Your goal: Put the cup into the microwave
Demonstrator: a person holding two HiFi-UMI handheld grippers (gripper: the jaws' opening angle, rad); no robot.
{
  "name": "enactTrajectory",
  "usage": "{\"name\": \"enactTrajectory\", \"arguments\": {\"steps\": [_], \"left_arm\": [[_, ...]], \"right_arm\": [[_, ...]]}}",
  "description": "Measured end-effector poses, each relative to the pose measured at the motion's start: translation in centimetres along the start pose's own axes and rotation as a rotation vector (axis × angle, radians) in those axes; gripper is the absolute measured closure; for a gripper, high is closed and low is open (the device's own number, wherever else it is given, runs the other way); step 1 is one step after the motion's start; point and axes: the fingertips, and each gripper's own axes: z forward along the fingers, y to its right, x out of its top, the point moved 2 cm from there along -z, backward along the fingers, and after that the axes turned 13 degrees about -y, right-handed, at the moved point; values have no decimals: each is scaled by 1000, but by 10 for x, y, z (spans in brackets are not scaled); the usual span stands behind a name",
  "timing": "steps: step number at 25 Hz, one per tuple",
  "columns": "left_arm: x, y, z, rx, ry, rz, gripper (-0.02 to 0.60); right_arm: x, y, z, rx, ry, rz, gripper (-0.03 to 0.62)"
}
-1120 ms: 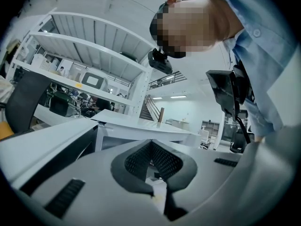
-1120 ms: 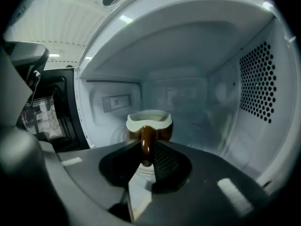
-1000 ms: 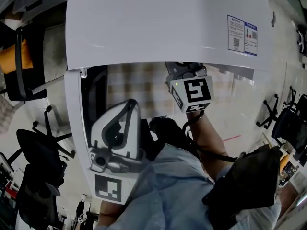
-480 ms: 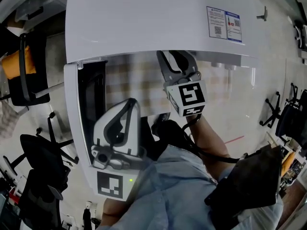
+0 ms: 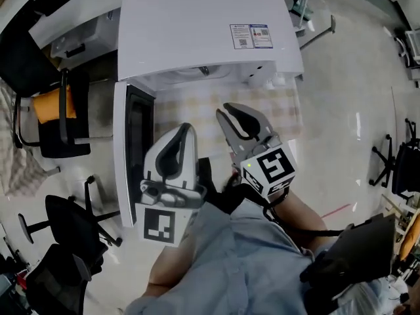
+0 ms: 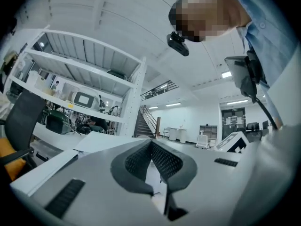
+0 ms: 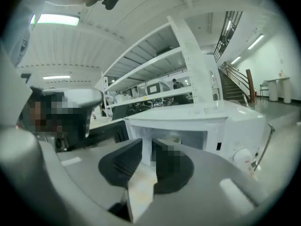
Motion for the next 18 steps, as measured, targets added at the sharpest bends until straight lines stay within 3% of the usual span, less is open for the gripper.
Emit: {"name": "enactTrajectory", "arguments": {"steps": [4,7,18], "left_arm": [[31,13,-9,40,67,-2,577],[43,24,-13,74,60,52,577],[78,61,-33,69,125,128,577]], "right_arm": [[32,-9,-51,-59,44,-42,581],[54,-10,-81,-99,80,-67,591],[90,-36,-126,-82,205,-158,592]]}}
